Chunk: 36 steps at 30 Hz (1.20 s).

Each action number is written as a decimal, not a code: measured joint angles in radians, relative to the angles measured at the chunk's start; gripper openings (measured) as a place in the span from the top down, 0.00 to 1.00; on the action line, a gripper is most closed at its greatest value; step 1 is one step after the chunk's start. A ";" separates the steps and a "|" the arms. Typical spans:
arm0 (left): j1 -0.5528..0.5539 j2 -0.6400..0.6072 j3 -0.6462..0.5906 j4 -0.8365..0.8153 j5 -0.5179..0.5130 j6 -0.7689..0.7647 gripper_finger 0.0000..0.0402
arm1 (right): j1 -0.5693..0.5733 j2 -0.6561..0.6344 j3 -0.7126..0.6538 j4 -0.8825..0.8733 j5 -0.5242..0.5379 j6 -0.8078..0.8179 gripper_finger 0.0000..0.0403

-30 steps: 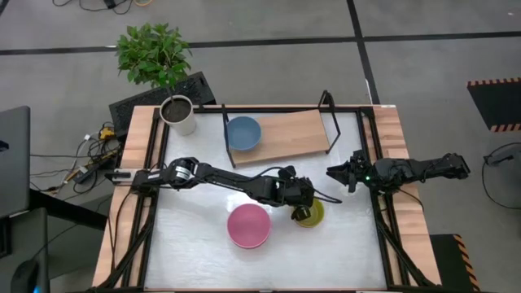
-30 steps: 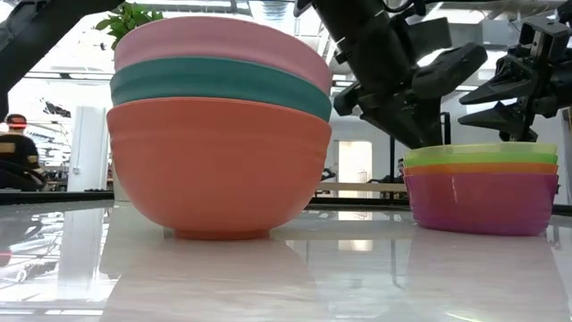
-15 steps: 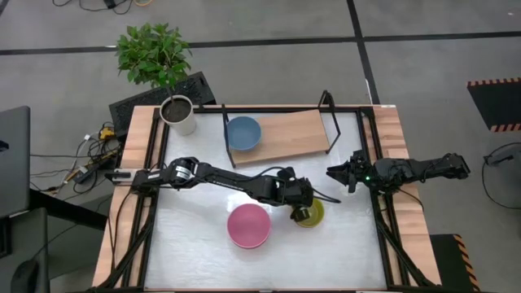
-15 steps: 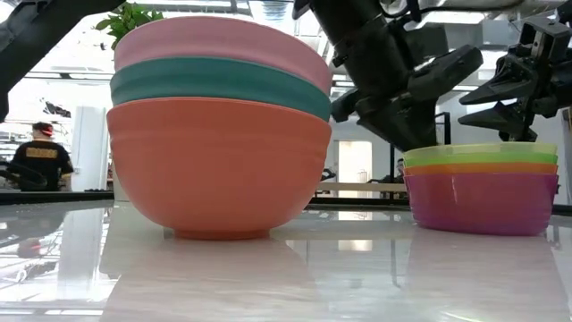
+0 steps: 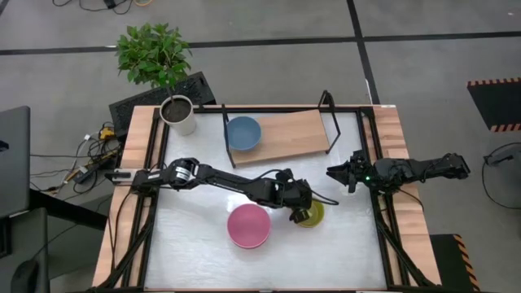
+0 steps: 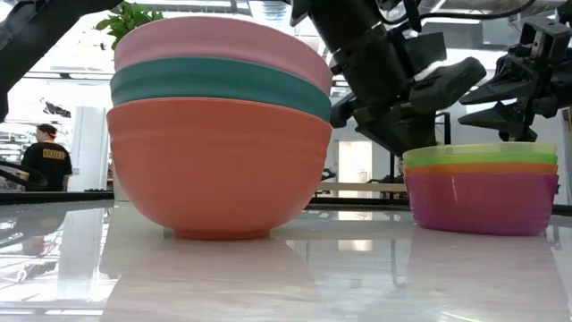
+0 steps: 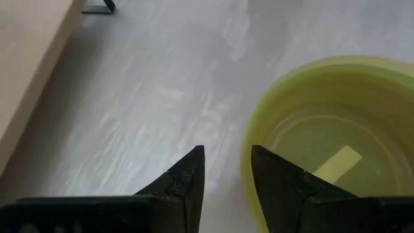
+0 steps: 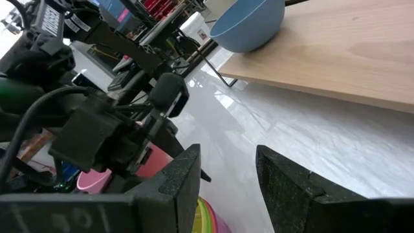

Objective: Place and stack bowls onto a shelf
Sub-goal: Put the small yellow bowl on the shelf

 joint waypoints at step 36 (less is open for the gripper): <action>0.017 -0.014 0.130 -0.116 0.071 -0.002 1.00 | 0.000 0.000 0.000 -0.001 0.000 -0.008 0.57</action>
